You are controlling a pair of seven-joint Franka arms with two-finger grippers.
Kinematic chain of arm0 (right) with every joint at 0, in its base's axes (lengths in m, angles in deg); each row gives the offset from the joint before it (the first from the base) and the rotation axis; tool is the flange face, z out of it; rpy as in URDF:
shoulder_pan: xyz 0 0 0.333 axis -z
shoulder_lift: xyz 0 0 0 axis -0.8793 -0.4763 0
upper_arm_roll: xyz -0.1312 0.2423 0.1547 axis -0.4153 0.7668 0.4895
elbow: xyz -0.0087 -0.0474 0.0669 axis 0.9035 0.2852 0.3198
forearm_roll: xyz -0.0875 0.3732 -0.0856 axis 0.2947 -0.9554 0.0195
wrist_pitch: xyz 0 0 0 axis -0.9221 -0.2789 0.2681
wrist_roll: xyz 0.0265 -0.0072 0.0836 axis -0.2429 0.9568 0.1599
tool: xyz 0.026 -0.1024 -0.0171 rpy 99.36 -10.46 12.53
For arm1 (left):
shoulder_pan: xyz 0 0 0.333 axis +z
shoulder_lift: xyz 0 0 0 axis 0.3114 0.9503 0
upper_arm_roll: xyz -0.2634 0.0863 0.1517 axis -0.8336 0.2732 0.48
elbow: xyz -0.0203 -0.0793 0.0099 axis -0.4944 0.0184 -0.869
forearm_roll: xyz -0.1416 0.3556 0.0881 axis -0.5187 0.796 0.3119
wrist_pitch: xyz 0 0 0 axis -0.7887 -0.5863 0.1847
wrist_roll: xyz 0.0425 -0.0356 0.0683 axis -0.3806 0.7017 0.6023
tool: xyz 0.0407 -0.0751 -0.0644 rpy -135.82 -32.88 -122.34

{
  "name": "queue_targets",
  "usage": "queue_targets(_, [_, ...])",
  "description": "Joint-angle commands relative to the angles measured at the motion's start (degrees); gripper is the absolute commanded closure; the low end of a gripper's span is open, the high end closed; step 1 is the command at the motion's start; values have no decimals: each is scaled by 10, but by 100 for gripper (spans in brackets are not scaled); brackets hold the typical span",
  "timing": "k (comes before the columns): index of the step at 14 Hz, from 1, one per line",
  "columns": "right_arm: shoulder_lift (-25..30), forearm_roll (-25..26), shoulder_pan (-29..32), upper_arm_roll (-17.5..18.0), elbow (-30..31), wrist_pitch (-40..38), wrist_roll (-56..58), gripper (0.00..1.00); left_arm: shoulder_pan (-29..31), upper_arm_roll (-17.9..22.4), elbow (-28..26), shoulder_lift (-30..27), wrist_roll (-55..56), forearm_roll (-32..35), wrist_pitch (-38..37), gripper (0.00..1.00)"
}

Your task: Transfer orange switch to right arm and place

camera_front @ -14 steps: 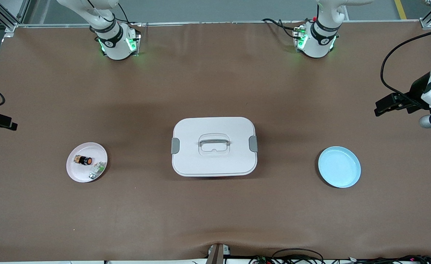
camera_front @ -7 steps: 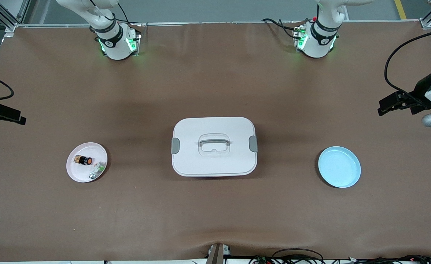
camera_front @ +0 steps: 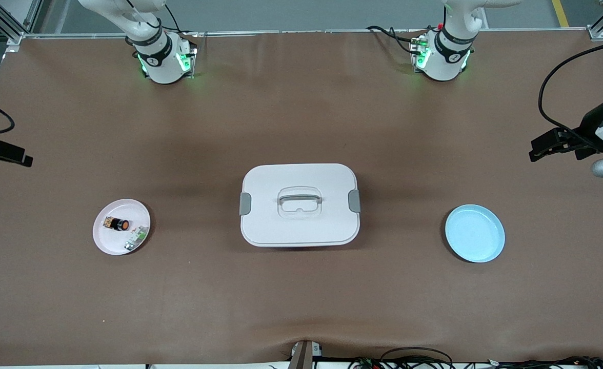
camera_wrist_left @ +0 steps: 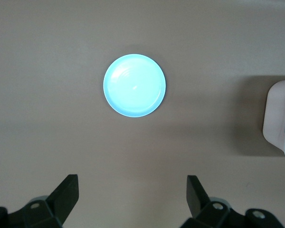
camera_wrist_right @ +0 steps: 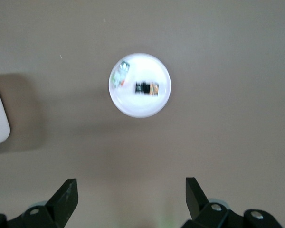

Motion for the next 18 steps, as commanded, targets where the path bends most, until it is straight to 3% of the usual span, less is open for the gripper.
queue_targets(1, [24,-6,7,11,3,-5,-15,0,0,0,9,2,-3,5,-5,0])
queue_targets(5, [30,-1,-4,12,9,20,-16,0,0,0,9,2,-3,7,-5,0])
queue_targets(10, [54,18,7,57,21,21,-16,0,0,0,9,2,-3,7,-5,0])
queue_targets(16, [57,20,2,59,31,33,-17,0,0,0,9,2,-2,3,-5,0])
queue_targets(18, [81,20,4,59,69,48,-17,0,0,0,9,2,-2,3,-5,0])
